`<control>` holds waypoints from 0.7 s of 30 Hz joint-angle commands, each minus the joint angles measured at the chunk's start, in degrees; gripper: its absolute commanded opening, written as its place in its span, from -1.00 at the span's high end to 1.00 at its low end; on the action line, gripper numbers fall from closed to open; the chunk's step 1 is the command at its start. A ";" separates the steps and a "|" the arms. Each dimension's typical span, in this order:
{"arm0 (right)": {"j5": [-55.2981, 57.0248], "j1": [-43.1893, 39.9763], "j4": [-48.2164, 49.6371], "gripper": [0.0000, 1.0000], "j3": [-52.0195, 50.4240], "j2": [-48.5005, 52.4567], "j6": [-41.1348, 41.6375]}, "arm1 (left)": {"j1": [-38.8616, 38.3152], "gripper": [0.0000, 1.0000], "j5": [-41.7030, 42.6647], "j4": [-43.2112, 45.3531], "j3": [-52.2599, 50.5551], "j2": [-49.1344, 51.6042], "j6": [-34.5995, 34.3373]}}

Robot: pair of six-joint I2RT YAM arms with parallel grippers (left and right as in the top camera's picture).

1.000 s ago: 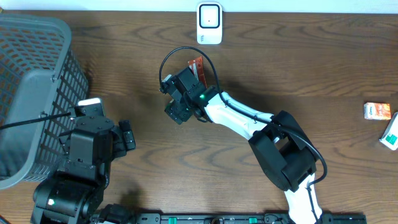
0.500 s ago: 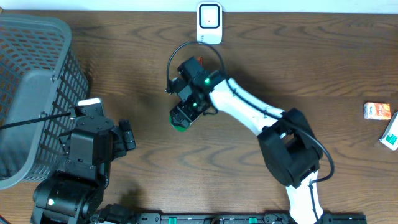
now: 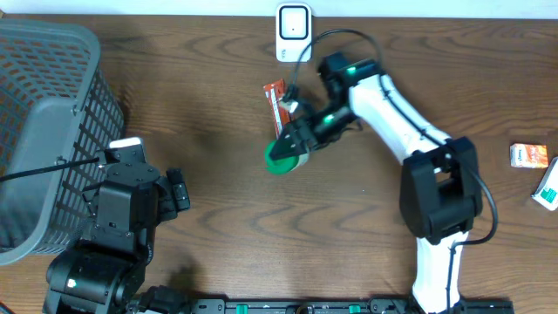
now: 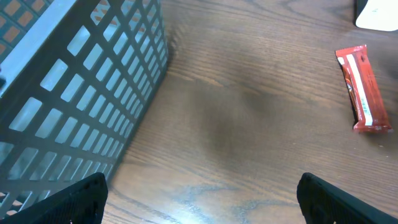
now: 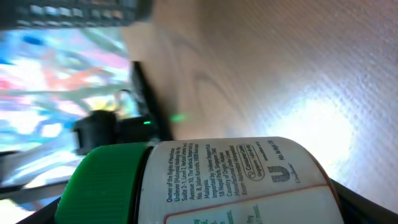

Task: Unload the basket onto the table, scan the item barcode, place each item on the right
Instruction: 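Lift the jar with the right gripper and move it toward the scanner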

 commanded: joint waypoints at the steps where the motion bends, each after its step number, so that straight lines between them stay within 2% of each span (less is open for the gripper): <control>1: -10.38 -2.27 -3.34 -0.26 1.38 -0.02 -9.38 | 0.31 -0.96 -0.50 0.02 0.52 -0.24 0.72; 9: -15.26 -4.28 -18.69 -0.29 1.38 -0.02 -33.03 | 0.31 -0.96 -0.50 0.02 0.52 -0.26 0.72; 12: -14.21 -4.22 -24.55 -0.32 1.38 -0.02 -45.18 | 0.31 -0.96 -0.50 0.02 0.52 -0.24 0.72; 18: -10.82 -3.08 -24.48 -0.30 0.92 0.00 -59.25 | 0.31 -0.96 -0.50 0.02 0.52 -0.24 0.72; 21: -11.72 -2.71 -24.33 -0.13 0.92 0.00 -64.08 | 0.31 -0.96 -0.50 0.02 0.52 -0.26 0.72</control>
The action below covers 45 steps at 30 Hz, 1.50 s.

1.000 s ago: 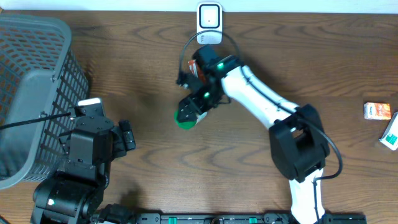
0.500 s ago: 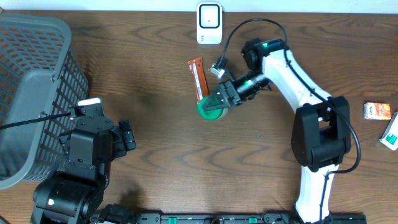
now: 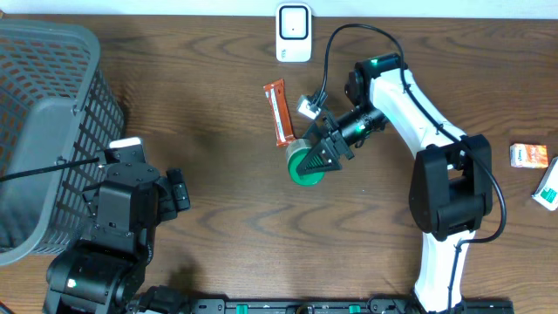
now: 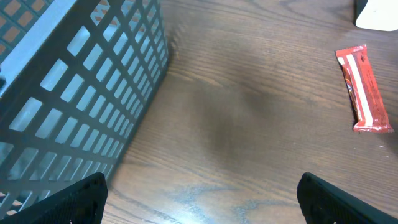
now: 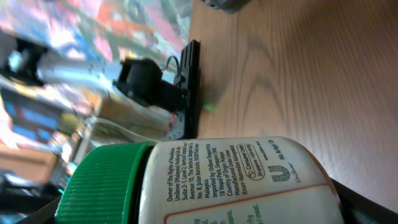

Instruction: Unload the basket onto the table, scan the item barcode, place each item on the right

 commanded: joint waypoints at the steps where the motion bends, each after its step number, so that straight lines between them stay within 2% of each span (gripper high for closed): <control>1: -3.39 0.68 0.09 -0.10 0.74 0.00 -11.54 | 0.31 -0.96 -0.50 0.02 0.52 -0.26 0.72; 6: -7.85 0.68 0.22 -0.45 0.74 0.00 -14.23 | 0.31 -0.96 -0.50 0.02 0.52 -0.24 0.72; 15: -8.94 0.48 0.76 -0.44 0.74 0.00 -17.20 | 0.31 -0.96 -0.50 0.02 0.52 -0.24 0.72; 30: -13.40 -0.81 -0.22 -0.49 0.74 0.00 -15.19 | 0.31 -0.96 -0.50 0.02 0.52 -0.24 0.72; 38: -17.97 -3.93 -0.22 -0.69 0.76 -0.37 -4.94 | 0.31 -0.96 -0.50 0.02 0.52 -0.24 0.72; 45: -17.27 -4.81 -0.22 -0.62 0.76 -1.14 -2.10 | 0.31 -0.96 -0.50 0.02 0.52 -0.24 0.72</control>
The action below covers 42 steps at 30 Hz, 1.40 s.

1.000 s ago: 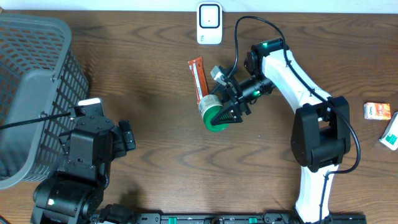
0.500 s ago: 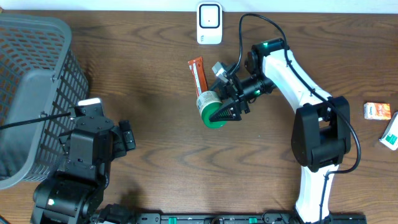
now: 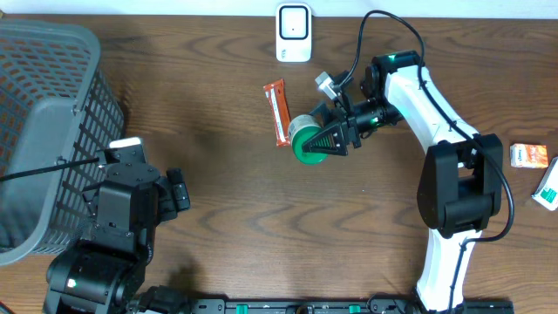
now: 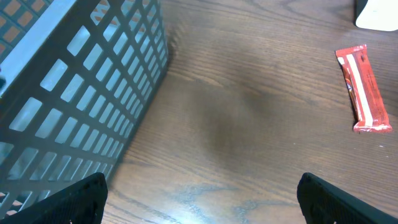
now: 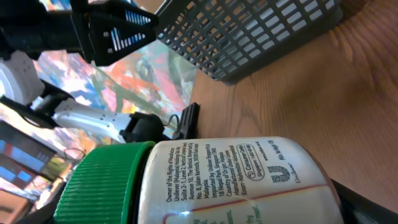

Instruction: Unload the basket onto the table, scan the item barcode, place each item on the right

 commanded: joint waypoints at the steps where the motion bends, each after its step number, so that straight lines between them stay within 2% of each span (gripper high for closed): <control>1: -2.49 -0.39 -0.17 -0.57 0.76 -1.09 3.26 | 0.31 -0.96 -0.50 0.02 0.52 -0.24 0.72; 4: 2.86 -0.04 -0.17 -0.45 0.74 -1.09 4.74 | 0.31 -0.96 -0.50 0.02 0.52 -0.24 0.72; 11: 7.80 1.75 1.01 -0.46 -0.63 -1.01 9.53 | 0.31 -0.96 -0.50 0.02 0.52 -0.24 0.72; 14: 7.80 2.71 5.73 -0.50 -3.89 -1.01 13.27 | 0.31 -0.96 -0.50 0.02 0.52 -0.26 0.72; 22: 10.38 5.44 30.77 -0.59 -14.21 -1.01 36.00 | 0.31 -0.96 -0.50 0.02 0.52 -0.24 0.72; 24: 16.55 5.84 36.41 -0.57 -15.37 -1.01 42.42 | 0.31 -0.96 -0.50 0.02 0.52 -0.24 0.72; 26: 27.23 6.58 41.66 -0.55 -16.09 -1.01 50.64 | 0.31 -0.96 -0.50 0.02 0.52 -0.24 0.72; 28: 36.24 7.48 44.24 -0.54 -16.28 -1.01 55.41 | 0.31 -0.96 -0.50 0.02 0.52 -0.24 0.72; 31: 42.36 8.72 45.42 -0.54 -16.26 -1.01 56.28 | 0.31 -0.96 -0.50 0.02 0.52 -0.24 0.72; 36: 43.34 9.22 46.40 -0.53 -16.26 -1.01 57.40 | 0.31 -0.96 -0.50 0.02 0.52 -0.24 0.72; 39: 47.69 9.62 46.95 -0.66 -16.26 -1.01 60.54 | 0.31 -0.96 -0.50 0.02 0.52 -0.24 0.72; 42: 52.28 10.45 47.06 -0.68 -16.26 -1.01 62.84 | 0.31 -0.96 -0.50 0.02 0.52 -0.24 0.72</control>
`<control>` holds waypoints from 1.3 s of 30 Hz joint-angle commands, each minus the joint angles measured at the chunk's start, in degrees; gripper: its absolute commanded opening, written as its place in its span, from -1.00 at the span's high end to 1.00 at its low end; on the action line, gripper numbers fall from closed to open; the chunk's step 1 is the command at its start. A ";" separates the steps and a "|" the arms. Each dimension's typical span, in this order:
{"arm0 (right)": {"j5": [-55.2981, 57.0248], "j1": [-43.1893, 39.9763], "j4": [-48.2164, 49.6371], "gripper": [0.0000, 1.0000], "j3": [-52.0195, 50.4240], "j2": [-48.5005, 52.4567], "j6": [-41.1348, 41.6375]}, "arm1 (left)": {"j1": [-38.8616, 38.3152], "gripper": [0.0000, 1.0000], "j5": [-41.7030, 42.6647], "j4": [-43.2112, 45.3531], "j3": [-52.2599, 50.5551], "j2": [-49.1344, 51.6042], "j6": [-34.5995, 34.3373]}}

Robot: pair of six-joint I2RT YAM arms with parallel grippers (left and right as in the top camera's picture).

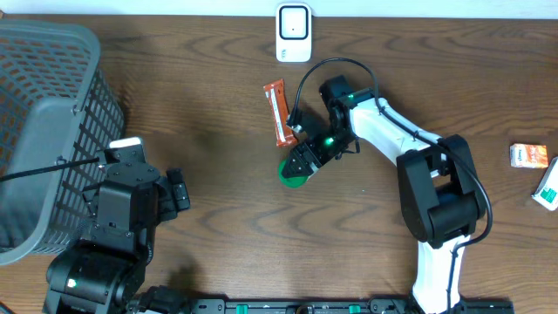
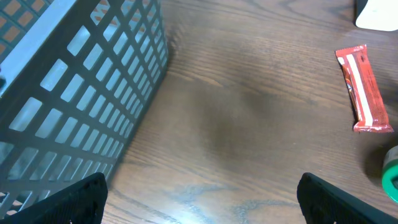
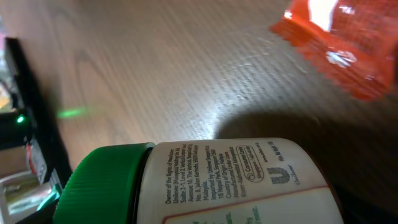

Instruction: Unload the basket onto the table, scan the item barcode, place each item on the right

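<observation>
A white jar with a green lid point(image 1: 294, 171) is held by my right gripper point(image 1: 307, 159), shut on it, low over the table's middle. In the right wrist view the jar point(image 3: 236, 180) fills the lower frame, printed label facing the camera, lid to the left; the fingers are hidden behind it. The white barcode scanner point(image 1: 294, 32) stands at the table's far edge. A red snack bar point(image 1: 277, 112) lies just beyond the jar, also seen as a red wrapper point(image 3: 336, 43). My left gripper point(image 2: 199, 198) is open near the basket, holding nothing.
A grey mesh basket point(image 1: 44, 122) fills the left side; its wall point(image 2: 81, 93) is close to my left gripper. At the right edge lie an orange box point(image 1: 530, 155) and a white-green packet point(image 1: 548, 192).
My right gripper with the jar has moved from beside the snack bar's right, lid pointing left, down and toward the front; it now sits lower, just below the snack bar.
The jar stayed in my right gripper throughout. It was just below the snack bar, then slightly right and nearer the front, then raised to the right of the bar, and now is back below the bar. The left arm has not moved.
</observation>
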 commanded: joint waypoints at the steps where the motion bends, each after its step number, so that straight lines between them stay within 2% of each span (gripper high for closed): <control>1: 11.65 1.05 0.20 -0.69 -0.31 0.42 4.87 | 0.31 -0.96 -0.50 0.02 0.52 -0.26 0.72; 3: 13.49 1.57 0.17 -0.83 -0.31 0.42 6.21 | 0.31 -0.96 -0.50 0.02 0.52 -0.24 0.72; 4: 14.03 1.84 0.20 -0.96 -0.31 0.39 6.54 | 0.31 -0.96 -0.50 0.02 0.52 -0.24 0.72; 5: 14.05 2.21 0.17 -0.99 -0.24 0.37 6.54 | 0.31 -0.96 -0.50 0.02 0.52 -0.26 0.72; 18: 22.69 7.45 -1.84 -0.99 2.49 -0.20 12.98 | 0.31 -0.96 -0.50 0.02 0.52 -0.26 0.72; 29: 32.46 12.63 -9.77 -0.99 15.91 -0.83 15.19 | 0.31 -0.96 -0.50 0.02 0.52 -0.24 0.72; 32: 33.07 13.11 -11.58 -0.99 19.04 -0.83 17.90 | 0.31 -0.96 -0.50 0.02 0.52 -0.24 0.72; 35: 39.43 13.14 -14.88 -0.99 20.28 -0.83 24.55 | 0.31 -0.96 -0.50 0.02 0.52 -0.24 0.72; 37: 43.65 13.14 -18.53 -0.93 20.41 -0.83 27.85 | 0.31 -0.96 -0.50 0.02 0.52 -0.26 0.72; 39: 44.68 13.16 -22.23 -0.68 20.41 -0.83 29.09 | 0.31 -0.96 -0.50 0.02 0.52 -0.24 0.72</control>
